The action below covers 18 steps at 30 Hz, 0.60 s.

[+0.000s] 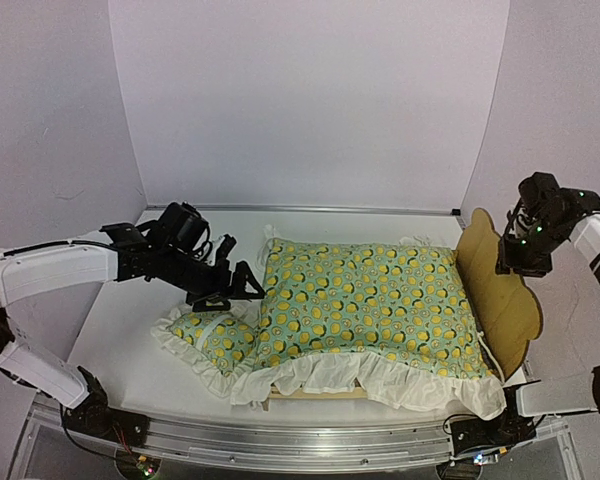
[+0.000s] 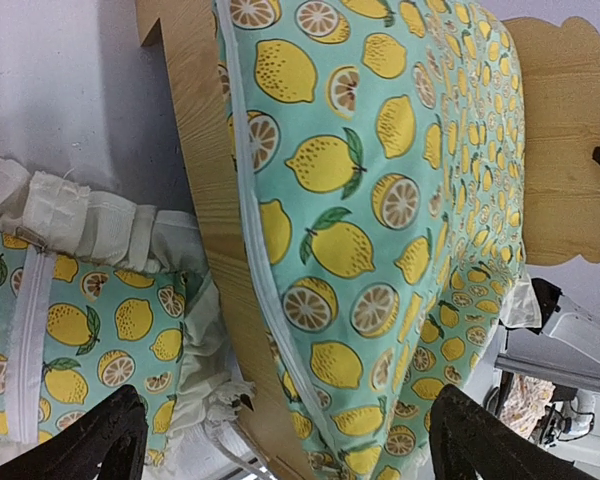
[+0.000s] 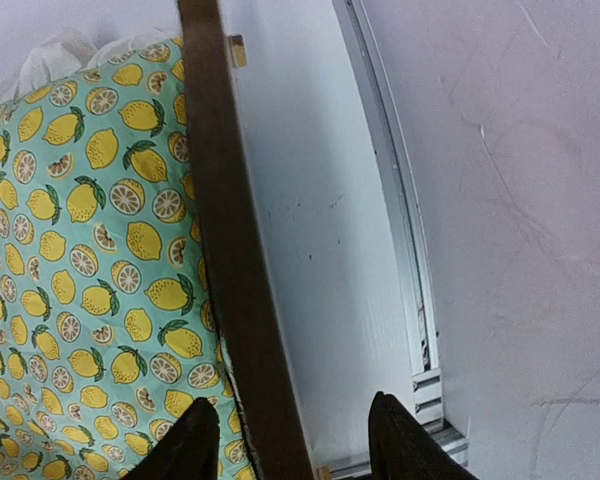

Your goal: Set up the pet bed

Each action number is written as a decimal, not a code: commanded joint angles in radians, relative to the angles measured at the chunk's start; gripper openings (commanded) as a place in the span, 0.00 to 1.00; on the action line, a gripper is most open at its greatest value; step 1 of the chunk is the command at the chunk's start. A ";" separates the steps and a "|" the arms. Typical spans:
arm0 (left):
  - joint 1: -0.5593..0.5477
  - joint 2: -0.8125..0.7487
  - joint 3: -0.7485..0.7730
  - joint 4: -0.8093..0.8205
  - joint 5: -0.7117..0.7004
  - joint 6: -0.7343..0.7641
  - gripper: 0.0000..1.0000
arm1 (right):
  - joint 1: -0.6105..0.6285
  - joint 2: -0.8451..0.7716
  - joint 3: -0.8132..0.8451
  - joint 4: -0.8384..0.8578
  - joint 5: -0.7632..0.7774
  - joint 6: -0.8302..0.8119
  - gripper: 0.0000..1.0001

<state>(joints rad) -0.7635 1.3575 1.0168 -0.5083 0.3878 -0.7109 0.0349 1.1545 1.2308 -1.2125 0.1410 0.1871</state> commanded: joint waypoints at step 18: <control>0.221 0.250 0.105 0.342 -0.010 0.004 0.94 | 0.000 0.288 0.140 0.488 -0.238 0.117 0.00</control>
<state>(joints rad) -0.6189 1.6592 1.0676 -0.2070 0.4267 -0.7540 0.0418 1.3666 1.3369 -0.9733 0.0456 0.2028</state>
